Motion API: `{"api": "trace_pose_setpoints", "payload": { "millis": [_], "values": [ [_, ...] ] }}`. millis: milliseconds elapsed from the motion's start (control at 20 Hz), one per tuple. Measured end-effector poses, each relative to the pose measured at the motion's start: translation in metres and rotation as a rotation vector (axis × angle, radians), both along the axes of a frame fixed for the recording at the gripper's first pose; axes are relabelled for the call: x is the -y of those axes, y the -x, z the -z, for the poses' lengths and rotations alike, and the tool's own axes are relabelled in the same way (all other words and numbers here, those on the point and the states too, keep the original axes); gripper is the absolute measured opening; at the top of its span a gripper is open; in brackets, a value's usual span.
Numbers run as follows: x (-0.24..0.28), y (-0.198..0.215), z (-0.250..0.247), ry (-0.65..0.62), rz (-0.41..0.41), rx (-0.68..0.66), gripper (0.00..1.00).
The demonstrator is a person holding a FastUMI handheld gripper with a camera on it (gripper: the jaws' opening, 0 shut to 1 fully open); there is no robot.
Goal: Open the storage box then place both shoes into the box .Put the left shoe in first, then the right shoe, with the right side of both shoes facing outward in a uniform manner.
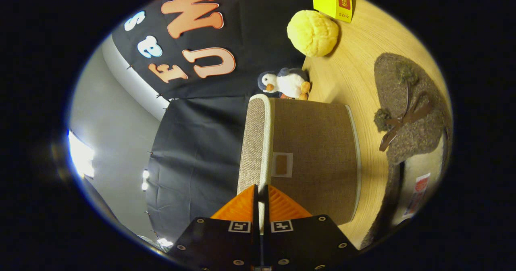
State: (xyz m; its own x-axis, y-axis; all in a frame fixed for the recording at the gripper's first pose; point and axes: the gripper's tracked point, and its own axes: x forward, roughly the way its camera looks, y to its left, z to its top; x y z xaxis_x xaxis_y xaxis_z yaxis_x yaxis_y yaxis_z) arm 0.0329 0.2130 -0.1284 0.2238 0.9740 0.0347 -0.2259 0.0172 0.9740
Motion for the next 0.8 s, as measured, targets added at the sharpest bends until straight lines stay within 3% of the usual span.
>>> {"api": "trace_pose_setpoints", "payload": {
  "millis": [400,800],
  "values": [
    [-0.018,0.008,-0.061,-0.006,0.081,0.099,0.00],
    [-0.107,0.029,-0.130,0.121,0.083,0.257,0.01]
  ]
}}
